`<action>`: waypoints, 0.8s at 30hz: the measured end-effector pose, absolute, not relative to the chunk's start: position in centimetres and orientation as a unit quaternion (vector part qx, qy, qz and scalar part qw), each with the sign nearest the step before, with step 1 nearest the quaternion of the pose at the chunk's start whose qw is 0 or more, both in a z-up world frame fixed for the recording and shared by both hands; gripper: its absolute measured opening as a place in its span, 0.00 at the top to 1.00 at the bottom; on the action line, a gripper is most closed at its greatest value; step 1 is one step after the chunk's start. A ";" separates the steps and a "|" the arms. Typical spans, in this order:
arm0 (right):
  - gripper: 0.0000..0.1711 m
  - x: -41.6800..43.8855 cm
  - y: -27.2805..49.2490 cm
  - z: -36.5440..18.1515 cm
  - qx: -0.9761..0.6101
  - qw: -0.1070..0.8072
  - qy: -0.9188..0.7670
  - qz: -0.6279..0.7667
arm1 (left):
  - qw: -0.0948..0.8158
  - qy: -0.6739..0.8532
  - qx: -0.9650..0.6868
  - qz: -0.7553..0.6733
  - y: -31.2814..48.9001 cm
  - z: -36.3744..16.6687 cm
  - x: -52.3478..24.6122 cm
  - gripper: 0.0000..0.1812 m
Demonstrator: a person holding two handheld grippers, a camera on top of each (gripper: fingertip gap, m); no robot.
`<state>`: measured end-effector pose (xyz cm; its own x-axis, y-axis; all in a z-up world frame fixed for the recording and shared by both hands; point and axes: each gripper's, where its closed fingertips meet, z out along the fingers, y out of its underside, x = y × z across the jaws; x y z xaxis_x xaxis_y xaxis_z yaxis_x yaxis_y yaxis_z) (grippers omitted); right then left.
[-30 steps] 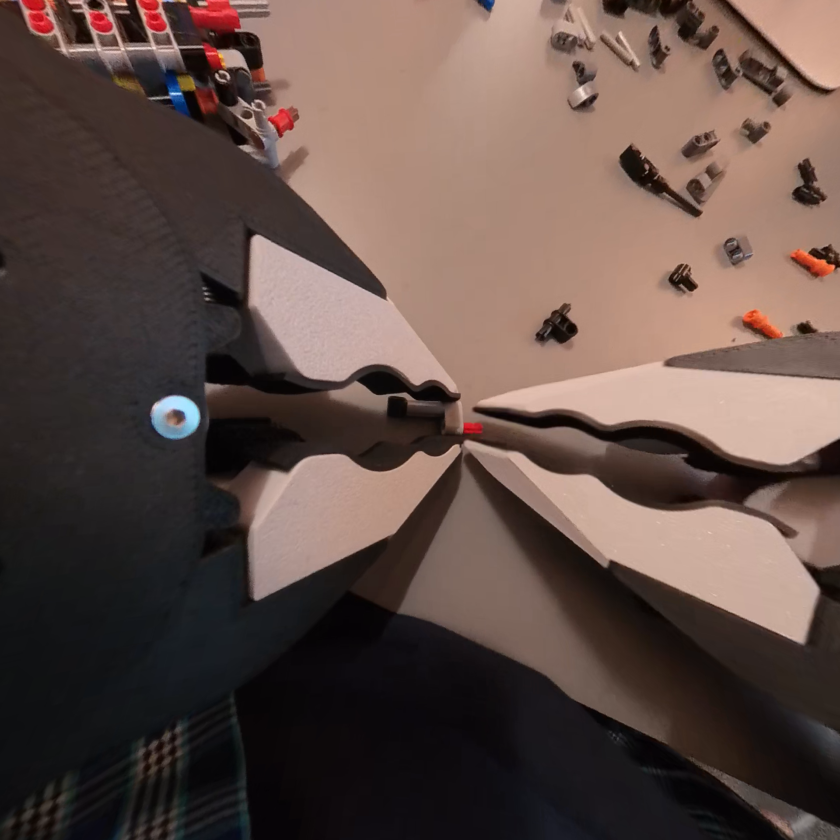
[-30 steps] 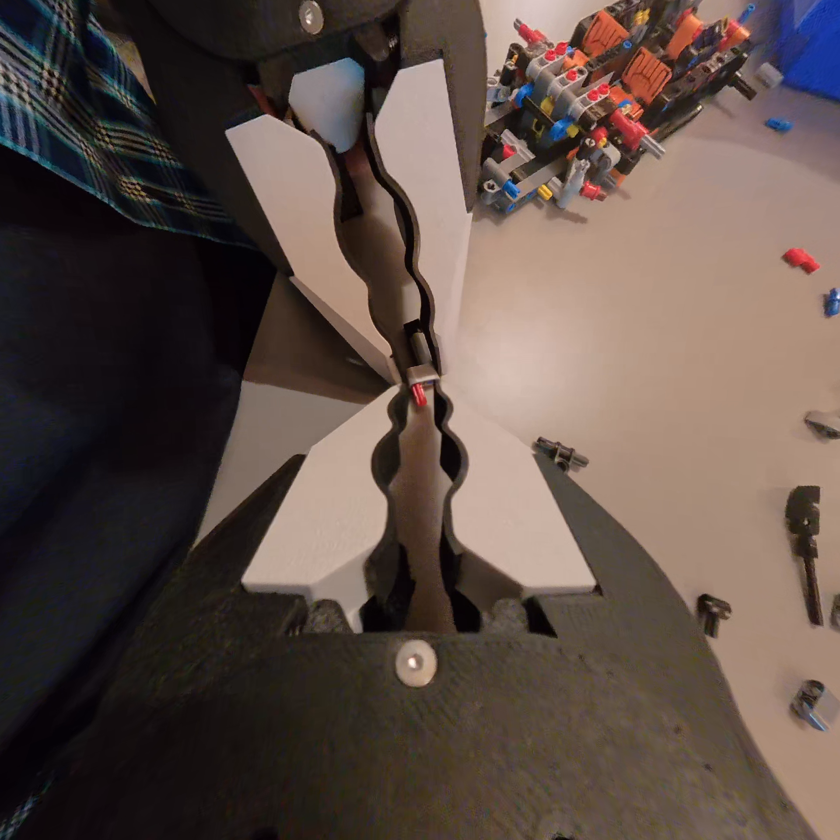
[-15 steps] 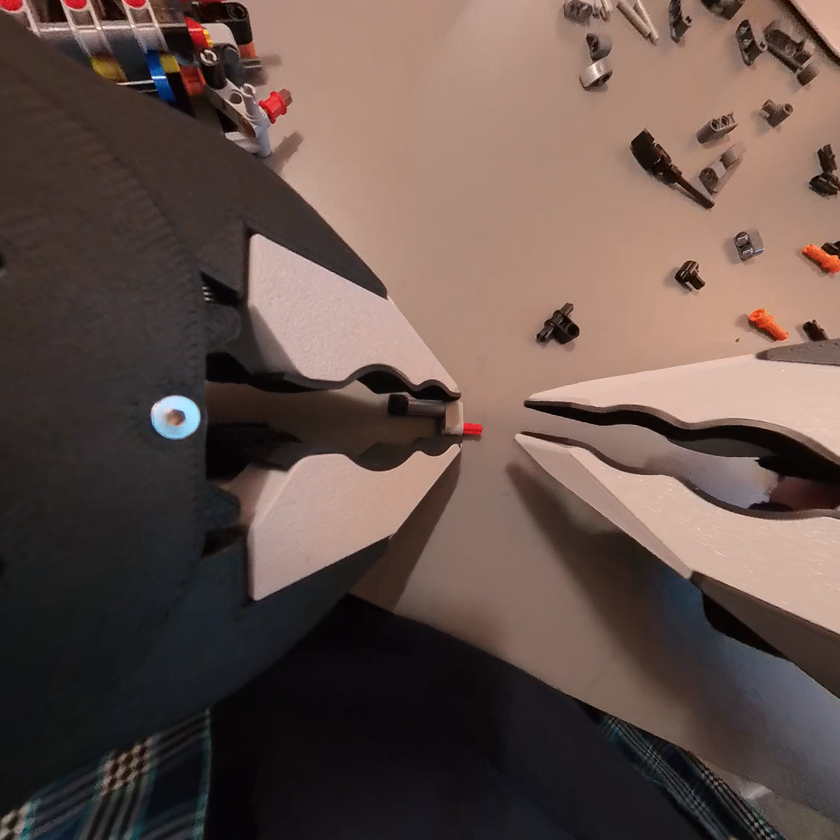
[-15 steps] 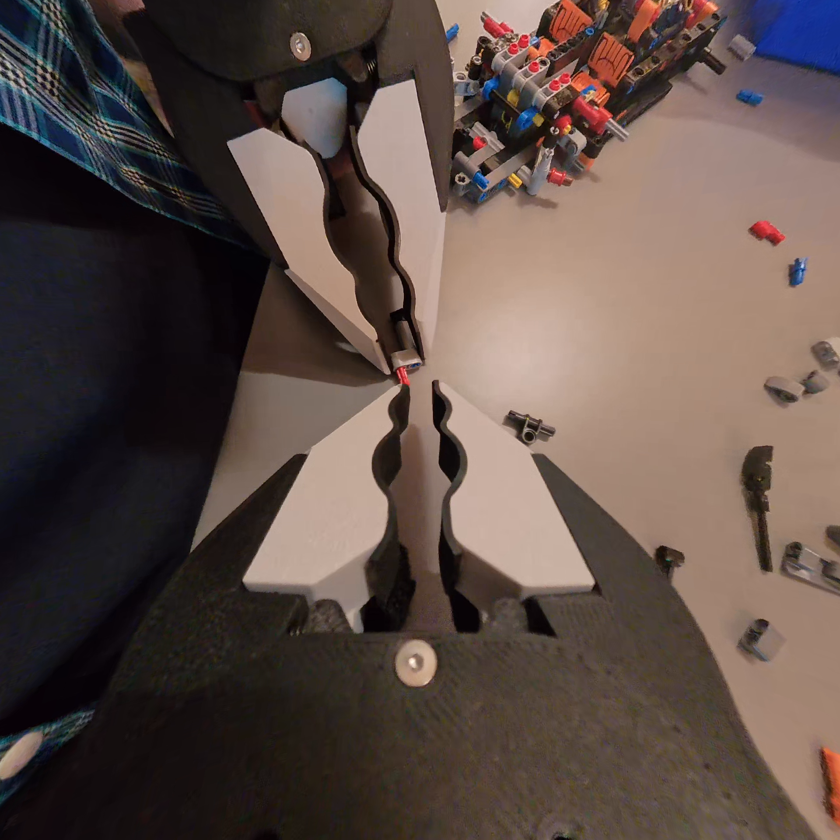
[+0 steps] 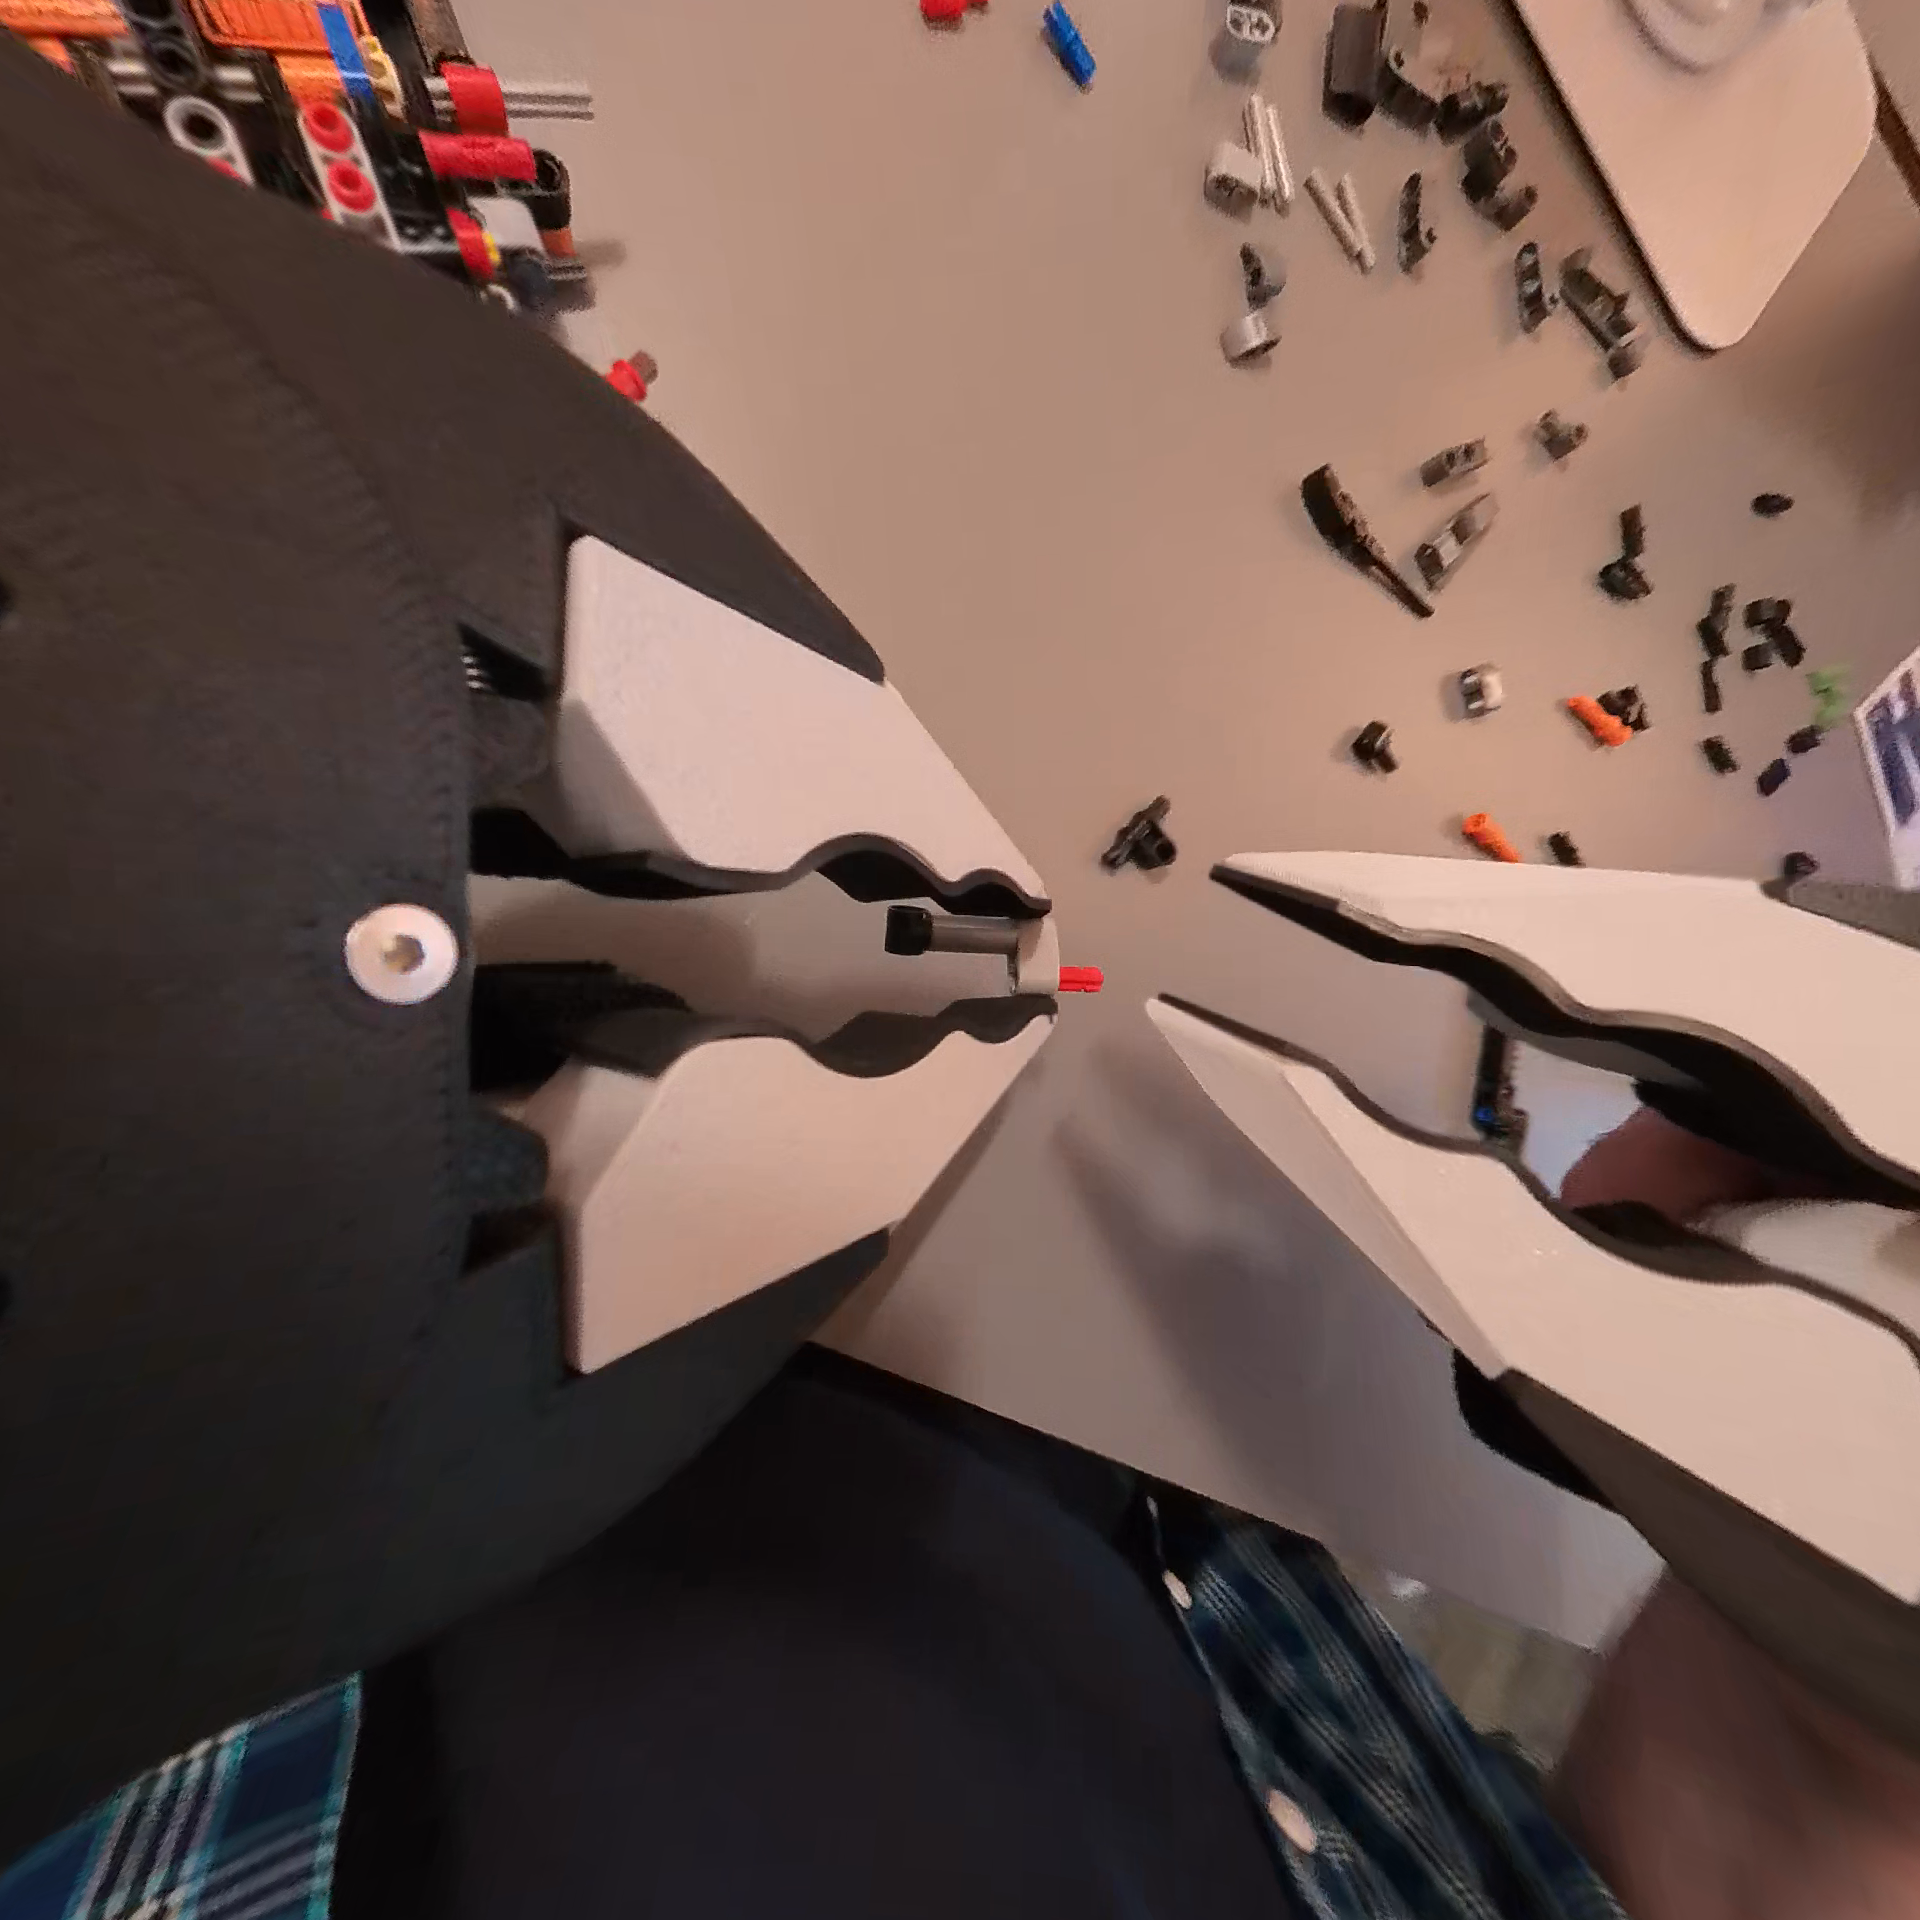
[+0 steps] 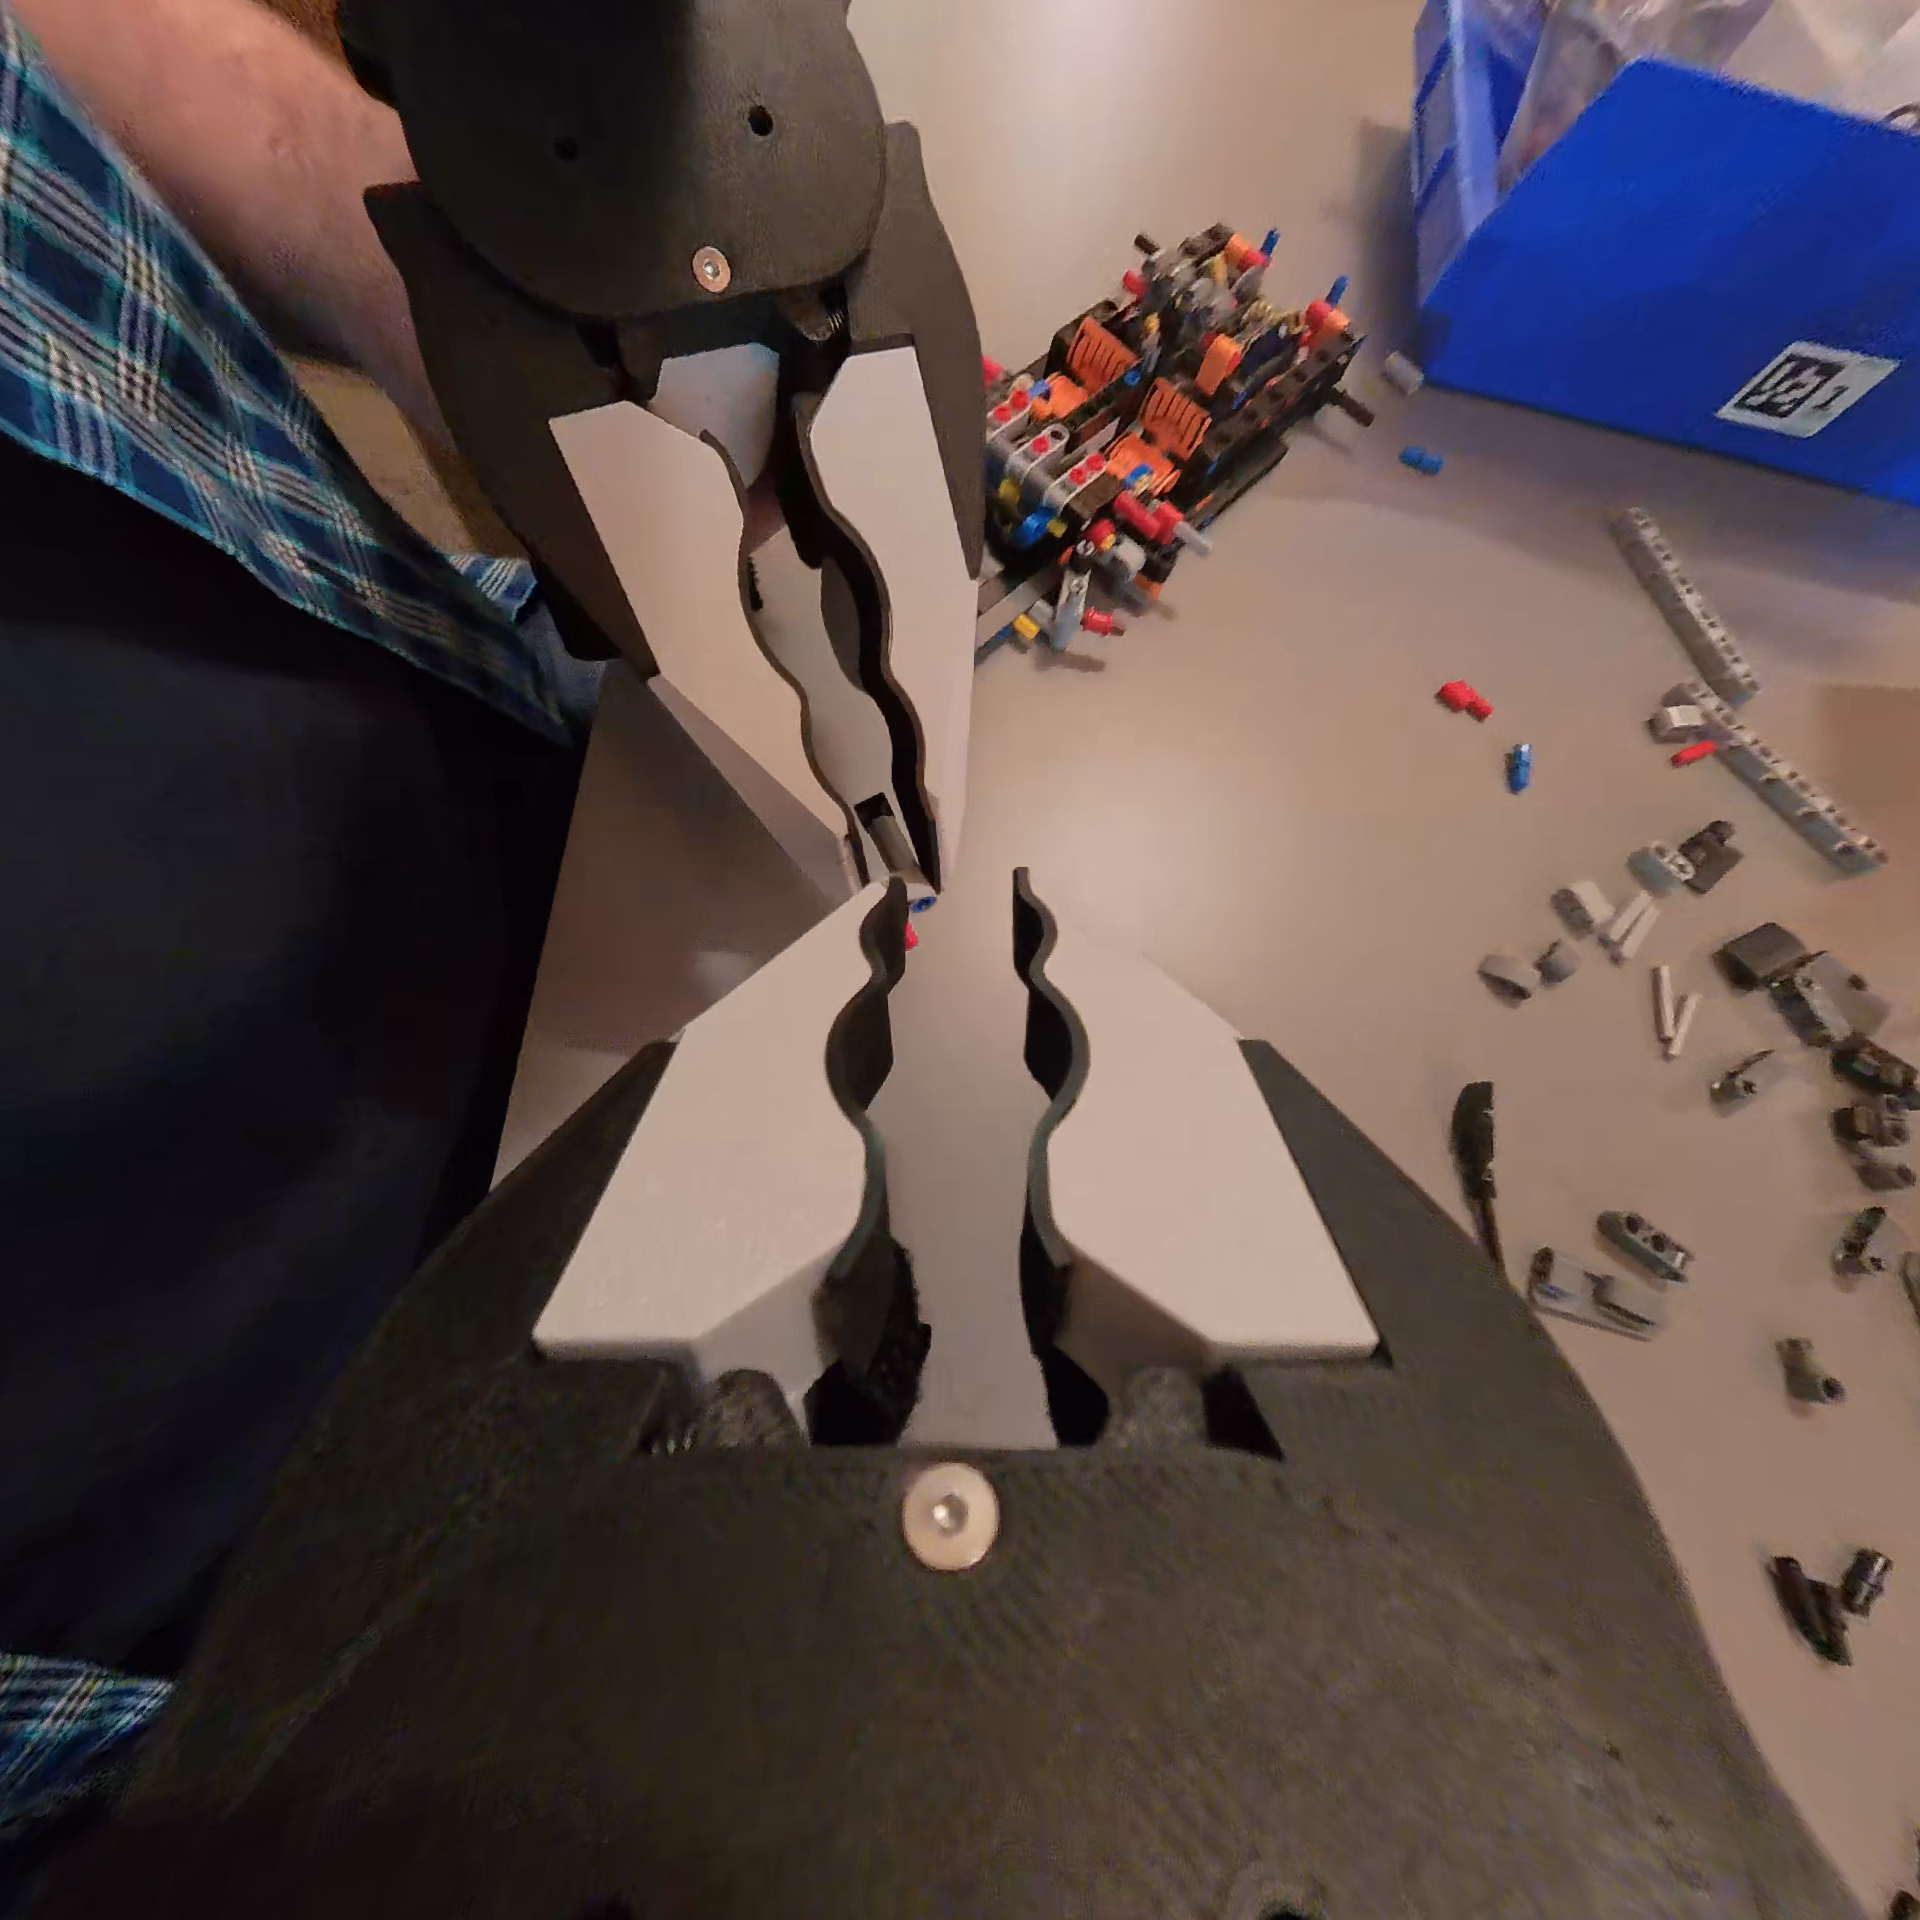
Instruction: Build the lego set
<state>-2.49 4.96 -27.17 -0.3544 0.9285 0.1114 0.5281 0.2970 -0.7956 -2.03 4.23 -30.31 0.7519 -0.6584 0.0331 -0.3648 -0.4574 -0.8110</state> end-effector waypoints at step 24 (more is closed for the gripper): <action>0.85 -5.1 3.5 -23.7 -0.443 0.342 -0.743 0.368 | 0.451 0.212 -0.786 -0.365 4.3 -24.5 -4.4 0.92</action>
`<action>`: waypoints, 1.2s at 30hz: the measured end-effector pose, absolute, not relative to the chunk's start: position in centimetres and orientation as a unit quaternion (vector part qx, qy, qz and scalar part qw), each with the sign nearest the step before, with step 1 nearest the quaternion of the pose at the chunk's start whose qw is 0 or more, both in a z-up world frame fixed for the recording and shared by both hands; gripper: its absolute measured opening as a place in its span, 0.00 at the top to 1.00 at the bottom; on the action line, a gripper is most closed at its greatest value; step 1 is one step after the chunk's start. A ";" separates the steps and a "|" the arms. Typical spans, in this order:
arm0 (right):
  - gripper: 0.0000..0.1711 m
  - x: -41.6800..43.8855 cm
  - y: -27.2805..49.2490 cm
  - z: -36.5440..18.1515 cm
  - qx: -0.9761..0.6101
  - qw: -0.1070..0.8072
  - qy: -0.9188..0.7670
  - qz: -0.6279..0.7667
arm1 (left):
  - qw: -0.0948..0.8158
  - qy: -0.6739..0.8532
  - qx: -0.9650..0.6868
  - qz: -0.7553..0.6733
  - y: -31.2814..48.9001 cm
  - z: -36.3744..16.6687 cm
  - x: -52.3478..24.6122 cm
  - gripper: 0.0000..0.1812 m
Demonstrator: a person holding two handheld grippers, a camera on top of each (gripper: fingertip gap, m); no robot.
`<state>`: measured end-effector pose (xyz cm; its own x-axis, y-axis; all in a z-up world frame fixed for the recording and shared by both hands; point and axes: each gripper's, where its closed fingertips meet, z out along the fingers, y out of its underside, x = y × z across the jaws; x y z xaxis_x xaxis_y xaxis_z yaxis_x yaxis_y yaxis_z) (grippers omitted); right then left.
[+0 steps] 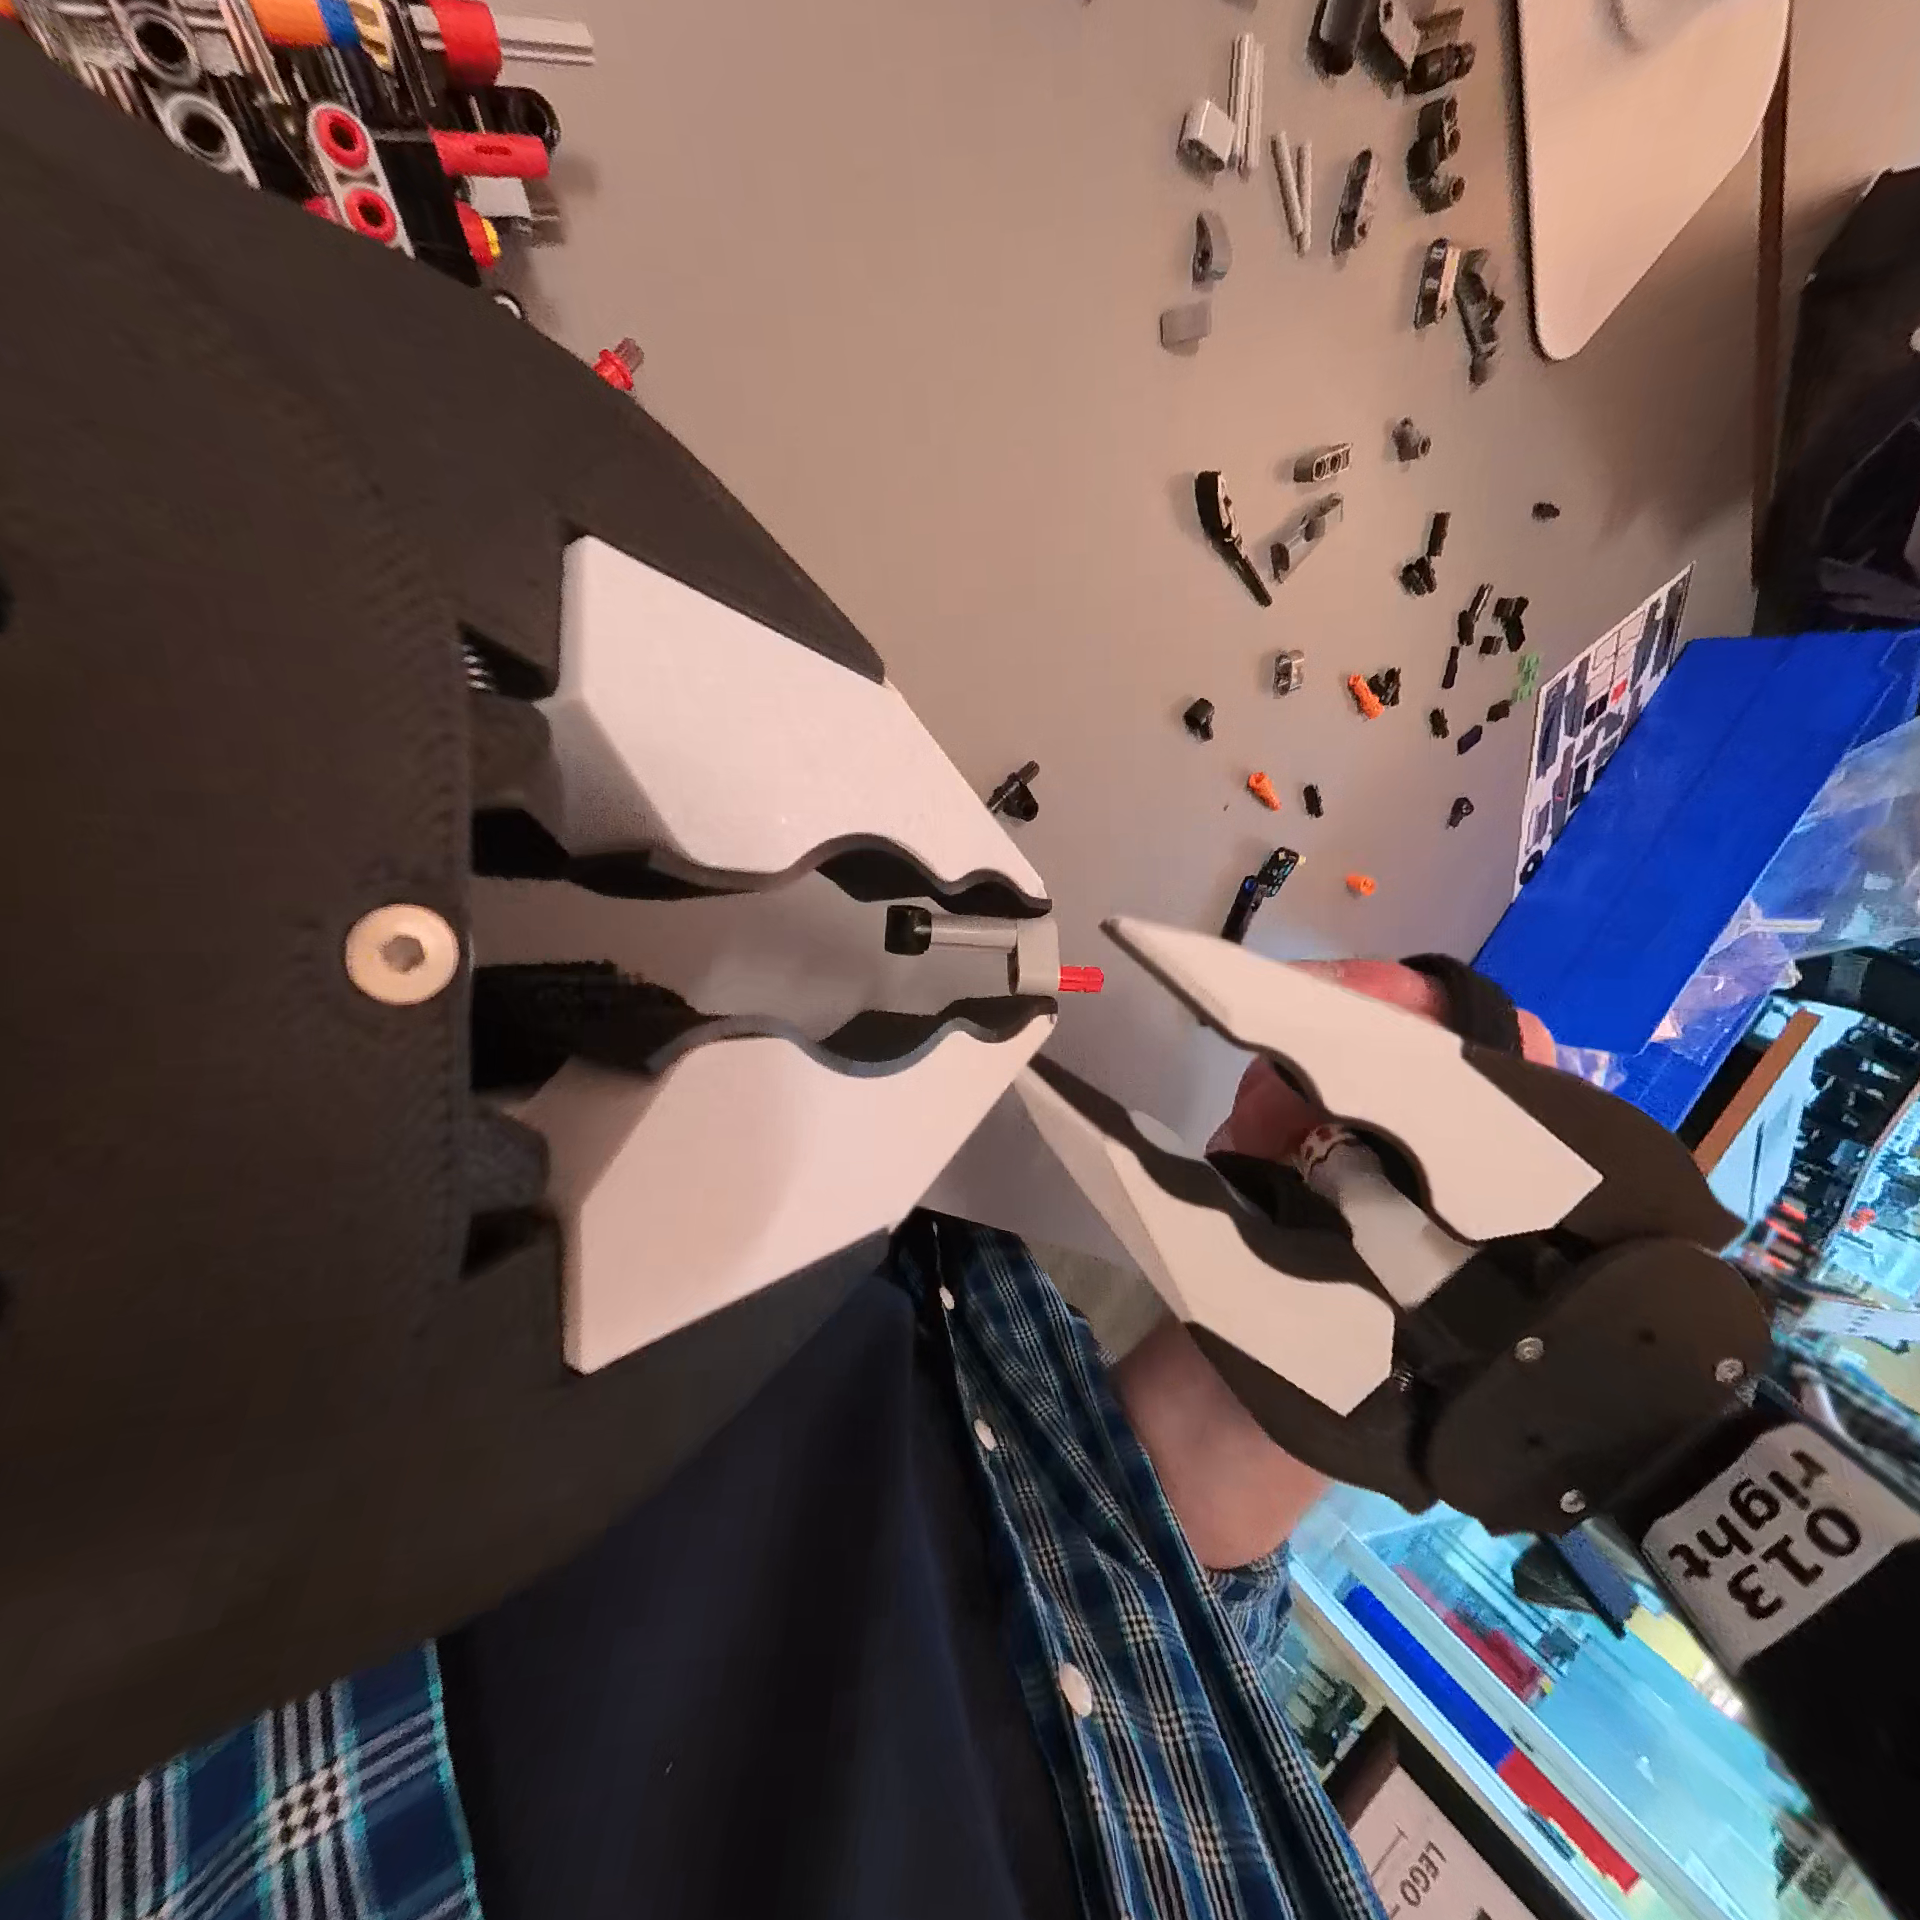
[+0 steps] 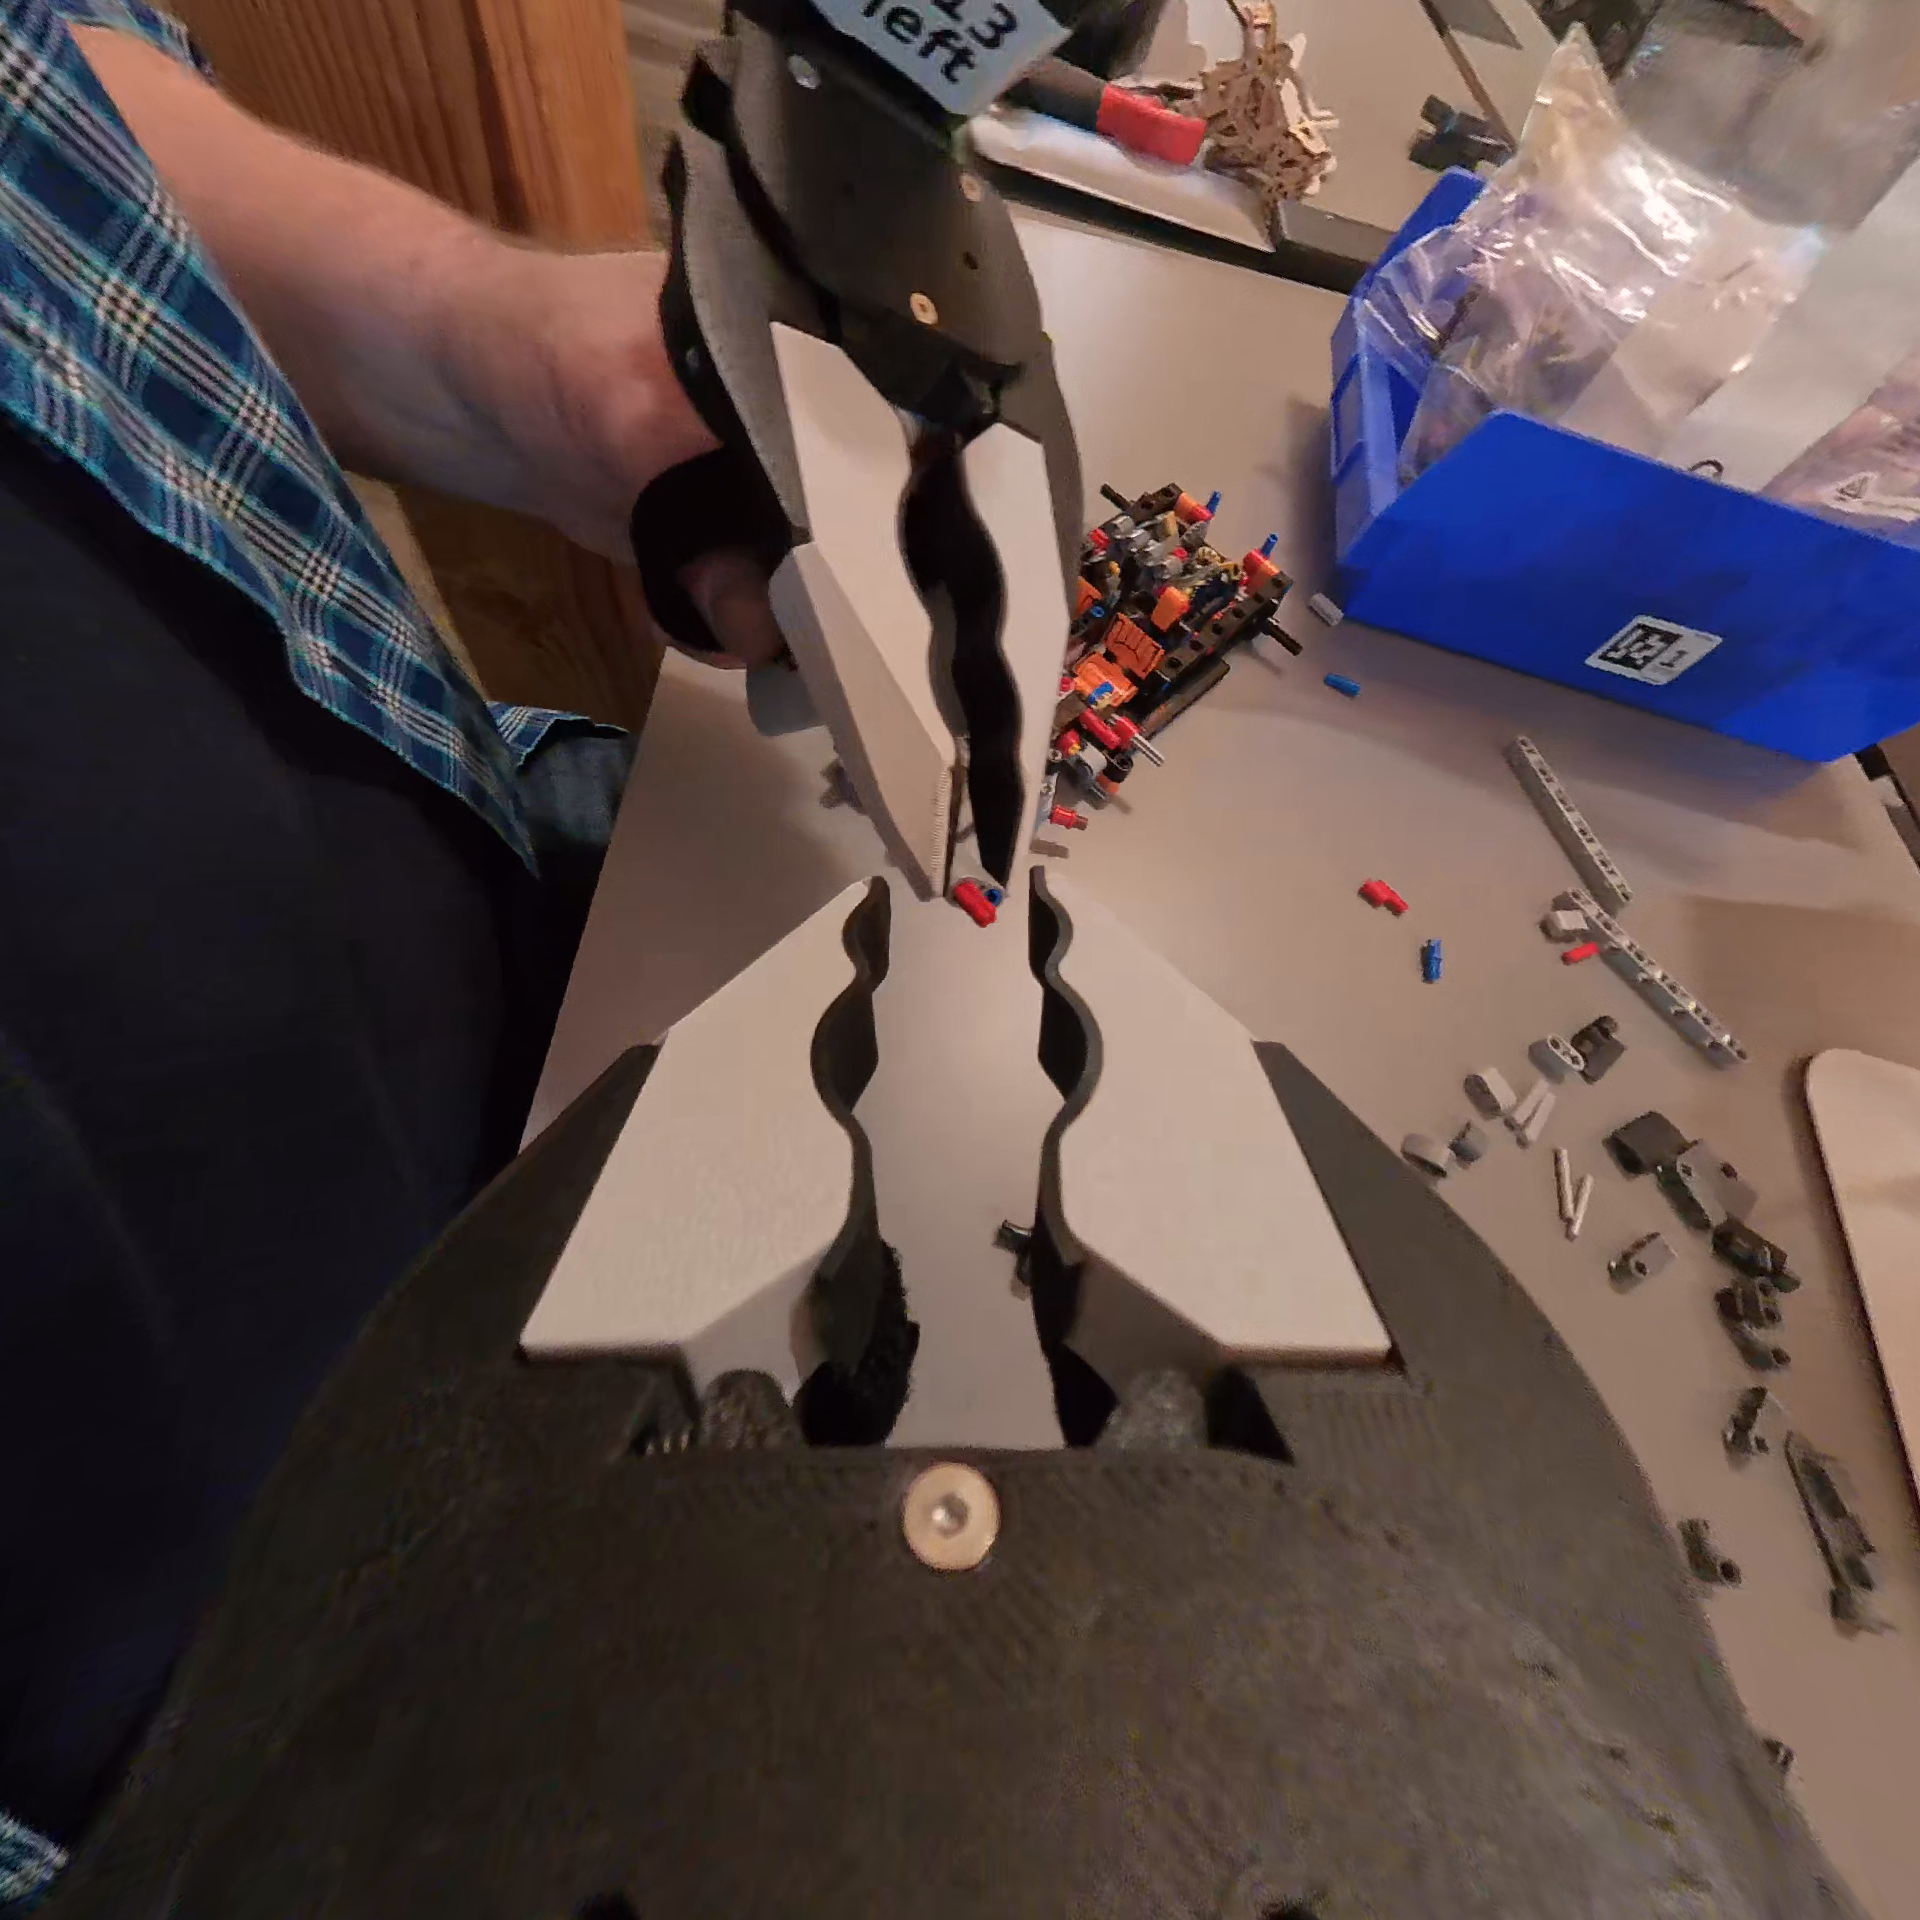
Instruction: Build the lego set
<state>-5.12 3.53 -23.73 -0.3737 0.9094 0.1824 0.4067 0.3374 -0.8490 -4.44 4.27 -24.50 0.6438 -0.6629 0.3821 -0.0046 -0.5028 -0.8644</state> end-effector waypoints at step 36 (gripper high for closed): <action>0.95 -6.0 2.6 -22.1 -0.365 0.345 -0.781 0.370 | 0.407 0.177 -0.722 -0.531 3.9 -21.9 -4.1 0.93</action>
